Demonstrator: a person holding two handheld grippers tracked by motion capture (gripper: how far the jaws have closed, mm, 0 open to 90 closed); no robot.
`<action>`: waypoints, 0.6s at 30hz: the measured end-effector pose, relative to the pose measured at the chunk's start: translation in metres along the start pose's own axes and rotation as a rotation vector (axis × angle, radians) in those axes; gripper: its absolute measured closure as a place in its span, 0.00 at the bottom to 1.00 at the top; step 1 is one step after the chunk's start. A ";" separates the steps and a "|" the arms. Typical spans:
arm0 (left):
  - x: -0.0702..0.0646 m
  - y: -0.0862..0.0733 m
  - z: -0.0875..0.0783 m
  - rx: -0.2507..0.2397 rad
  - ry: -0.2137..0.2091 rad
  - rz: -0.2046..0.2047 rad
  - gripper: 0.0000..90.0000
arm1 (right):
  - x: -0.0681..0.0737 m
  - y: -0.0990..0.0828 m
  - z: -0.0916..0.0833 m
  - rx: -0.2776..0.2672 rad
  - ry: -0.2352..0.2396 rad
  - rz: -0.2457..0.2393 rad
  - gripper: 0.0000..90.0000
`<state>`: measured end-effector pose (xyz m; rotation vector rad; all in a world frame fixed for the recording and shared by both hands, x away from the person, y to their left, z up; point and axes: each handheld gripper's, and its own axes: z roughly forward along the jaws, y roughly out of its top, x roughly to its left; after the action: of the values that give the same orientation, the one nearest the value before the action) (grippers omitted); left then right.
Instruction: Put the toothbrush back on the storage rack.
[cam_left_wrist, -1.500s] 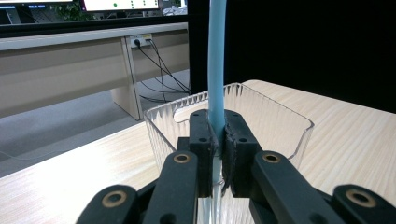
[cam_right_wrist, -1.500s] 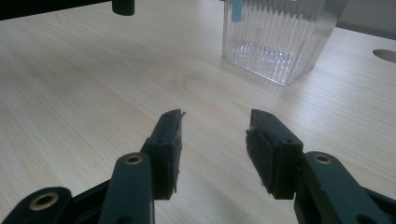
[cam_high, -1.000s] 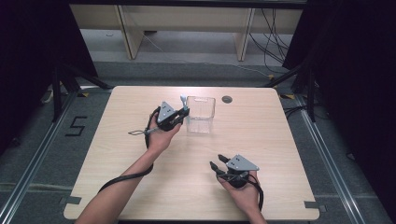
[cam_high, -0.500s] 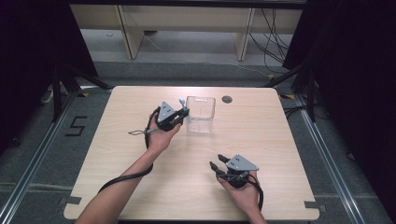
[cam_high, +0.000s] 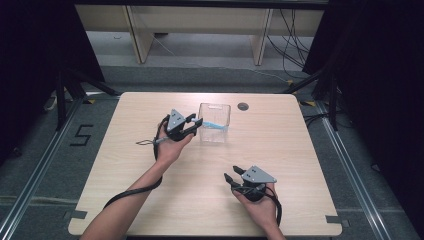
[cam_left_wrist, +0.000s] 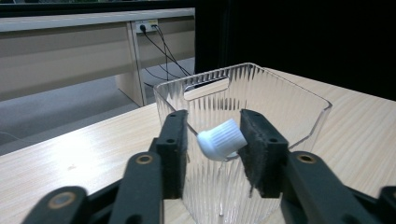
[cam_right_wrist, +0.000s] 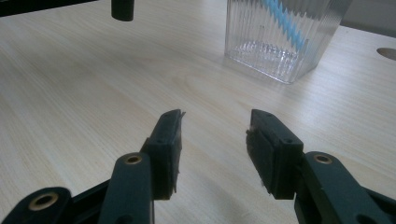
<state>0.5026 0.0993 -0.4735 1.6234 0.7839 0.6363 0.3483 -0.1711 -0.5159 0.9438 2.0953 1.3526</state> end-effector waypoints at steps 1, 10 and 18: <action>0.000 0.000 0.000 0.000 0.001 0.001 0.62 | 0.000 0.000 0.000 -0.001 0.003 0.004 0.61; 0.000 0.004 -0.010 -0.007 0.021 -0.009 0.48 | -0.002 0.000 -0.001 0.006 -0.011 -0.029 0.61; -0.001 0.004 -0.019 0.000 0.026 -0.014 0.40 | 0.001 0.000 -0.002 0.026 -0.005 0.008 0.61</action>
<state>0.4878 0.1094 -0.4660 1.6110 0.8138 0.6489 0.3466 -0.1716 -0.5151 0.9660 2.1124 1.3277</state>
